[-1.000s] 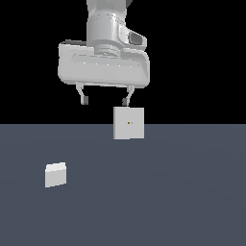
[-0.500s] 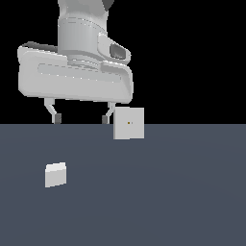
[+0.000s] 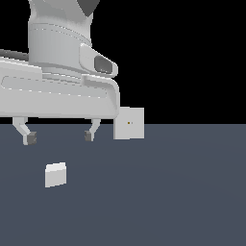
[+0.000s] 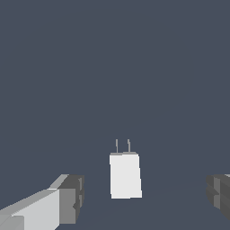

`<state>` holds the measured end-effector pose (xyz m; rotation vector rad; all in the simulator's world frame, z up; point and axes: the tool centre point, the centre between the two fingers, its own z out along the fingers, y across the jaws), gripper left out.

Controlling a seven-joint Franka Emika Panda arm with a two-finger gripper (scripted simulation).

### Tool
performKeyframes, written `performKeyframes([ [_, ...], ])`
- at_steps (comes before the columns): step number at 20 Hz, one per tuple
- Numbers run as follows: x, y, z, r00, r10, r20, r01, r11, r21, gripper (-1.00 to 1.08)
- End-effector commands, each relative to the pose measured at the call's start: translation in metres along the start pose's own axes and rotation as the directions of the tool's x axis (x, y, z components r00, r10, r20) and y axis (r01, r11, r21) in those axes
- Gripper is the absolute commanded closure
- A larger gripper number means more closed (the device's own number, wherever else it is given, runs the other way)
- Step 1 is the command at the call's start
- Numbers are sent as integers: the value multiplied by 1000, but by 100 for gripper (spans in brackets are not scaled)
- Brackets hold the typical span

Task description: Plug the charger into the wall socket.

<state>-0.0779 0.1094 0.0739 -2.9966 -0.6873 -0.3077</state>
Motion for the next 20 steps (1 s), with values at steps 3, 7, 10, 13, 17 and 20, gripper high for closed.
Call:
performKeyframes([
  [3,-5,-8,7,999,-31,-13,31,1000,3,-92],
  [7,-7,-10,10,999,-41,-17,41,999,3,-92],
  [10,-7,-10,10,999,-39,-15,39,999,3,-92],
  [13,-8,-10,14,999,-39,-15,39,999,3,-92],
  [17,-11,-10,26,999,-40,-15,40,999,3,-92],
  [20,-14,-10,40,999,-41,-16,41,999,2,-92],
])
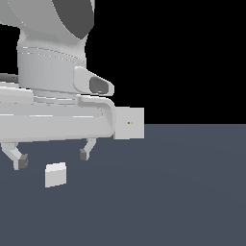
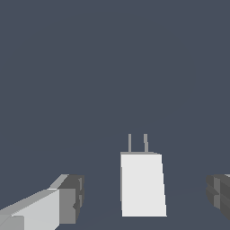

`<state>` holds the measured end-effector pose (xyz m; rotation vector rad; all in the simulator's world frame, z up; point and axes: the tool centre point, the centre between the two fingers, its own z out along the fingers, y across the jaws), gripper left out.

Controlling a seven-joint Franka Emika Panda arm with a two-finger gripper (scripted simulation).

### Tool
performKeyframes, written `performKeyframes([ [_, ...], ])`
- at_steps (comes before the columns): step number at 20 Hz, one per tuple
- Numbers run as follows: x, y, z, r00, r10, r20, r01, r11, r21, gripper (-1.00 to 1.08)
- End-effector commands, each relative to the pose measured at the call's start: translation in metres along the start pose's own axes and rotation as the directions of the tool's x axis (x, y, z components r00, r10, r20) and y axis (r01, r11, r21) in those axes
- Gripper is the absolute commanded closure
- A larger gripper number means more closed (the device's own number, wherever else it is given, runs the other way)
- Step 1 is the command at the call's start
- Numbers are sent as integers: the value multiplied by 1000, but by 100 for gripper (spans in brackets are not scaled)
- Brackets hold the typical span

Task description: Plug the charger into the wall socket.

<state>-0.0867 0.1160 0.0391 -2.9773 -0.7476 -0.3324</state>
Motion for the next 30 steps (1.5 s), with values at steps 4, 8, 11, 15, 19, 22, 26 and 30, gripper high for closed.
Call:
performKeyframes([
  [4,-5,0,21,1000,-1,0,1,1000,0,-92],
  [8,-6,0,26,1000,-2,0,2,1000,0,-92],
  [11,-6,0,27,1000,-2,0,2,1000,0,108],
  [15,-6,0,27,1000,-2,0,2,1000,0,108],
  [19,-6,0,27,1000,-2,0,2,1000,0,108],
  [22,-6,1,26,1000,-2,0,2,1000,0,108],
  [26,-4,9,22,1000,4,0,-4,1000,-2,108],
  [30,0,27,15,1000,14,0,-14,1000,-4,108],
])
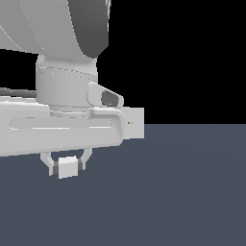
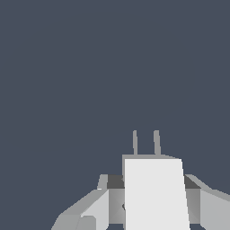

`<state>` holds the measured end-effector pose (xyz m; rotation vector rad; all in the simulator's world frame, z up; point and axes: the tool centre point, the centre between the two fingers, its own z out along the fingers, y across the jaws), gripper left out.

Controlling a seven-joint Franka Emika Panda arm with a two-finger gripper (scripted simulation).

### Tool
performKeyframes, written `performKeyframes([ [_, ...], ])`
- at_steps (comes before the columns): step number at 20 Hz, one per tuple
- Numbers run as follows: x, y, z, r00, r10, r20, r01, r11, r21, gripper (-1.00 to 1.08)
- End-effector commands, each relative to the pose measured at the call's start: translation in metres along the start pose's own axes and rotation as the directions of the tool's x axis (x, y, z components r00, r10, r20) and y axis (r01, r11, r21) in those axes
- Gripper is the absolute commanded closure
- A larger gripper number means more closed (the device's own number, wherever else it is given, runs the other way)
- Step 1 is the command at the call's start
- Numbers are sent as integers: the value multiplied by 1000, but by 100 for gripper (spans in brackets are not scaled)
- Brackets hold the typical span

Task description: Plug the charger into the wall socket.

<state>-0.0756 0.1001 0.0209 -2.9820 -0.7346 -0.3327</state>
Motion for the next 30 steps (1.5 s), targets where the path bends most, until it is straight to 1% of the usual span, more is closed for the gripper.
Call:
performKeyframes([
  [1,3,14,-6,1000,8,-1,-8,1000,-3,108],
  [5,9,44,-19,1000,26,-1,-26,1000,-6,108],
  [13,24,121,-51,998,70,-2,-70,997,-15,108],
  [18,30,156,-65,996,91,-2,-91,996,-19,108],
  [23,34,175,-72,995,102,-2,-102,995,-22,108],
  [30,35,178,-73,995,103,-2,-103,994,-23,108],
])
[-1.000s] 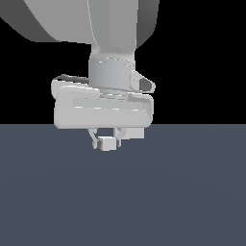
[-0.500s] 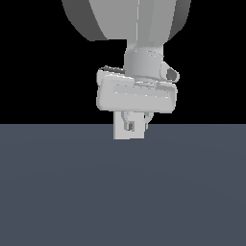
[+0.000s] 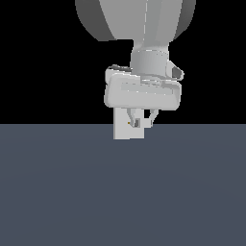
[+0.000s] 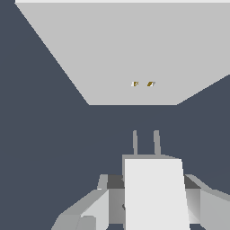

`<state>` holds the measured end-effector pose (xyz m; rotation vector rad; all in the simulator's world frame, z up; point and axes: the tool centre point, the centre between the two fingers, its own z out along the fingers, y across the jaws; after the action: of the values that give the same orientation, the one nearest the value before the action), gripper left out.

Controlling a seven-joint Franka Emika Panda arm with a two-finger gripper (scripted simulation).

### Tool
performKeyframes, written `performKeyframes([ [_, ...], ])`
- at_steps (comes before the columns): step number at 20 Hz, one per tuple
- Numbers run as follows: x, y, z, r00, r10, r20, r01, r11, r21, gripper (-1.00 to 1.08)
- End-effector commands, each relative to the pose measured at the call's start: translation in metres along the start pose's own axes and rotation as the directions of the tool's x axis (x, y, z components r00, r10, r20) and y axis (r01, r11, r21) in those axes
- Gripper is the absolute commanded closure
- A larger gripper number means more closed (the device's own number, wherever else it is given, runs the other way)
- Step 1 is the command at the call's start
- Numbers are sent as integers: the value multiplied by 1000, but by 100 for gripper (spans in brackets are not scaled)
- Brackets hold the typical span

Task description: Plug the charger into the wall socket.

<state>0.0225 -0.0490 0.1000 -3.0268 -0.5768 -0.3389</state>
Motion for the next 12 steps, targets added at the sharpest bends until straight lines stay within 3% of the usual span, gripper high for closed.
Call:
performKeyframes([
  [1,0,0,0,1000,0,0,0,1000,0,108],
  [12,22,0,5,1000,0,0,0,1000,-1,108],
])
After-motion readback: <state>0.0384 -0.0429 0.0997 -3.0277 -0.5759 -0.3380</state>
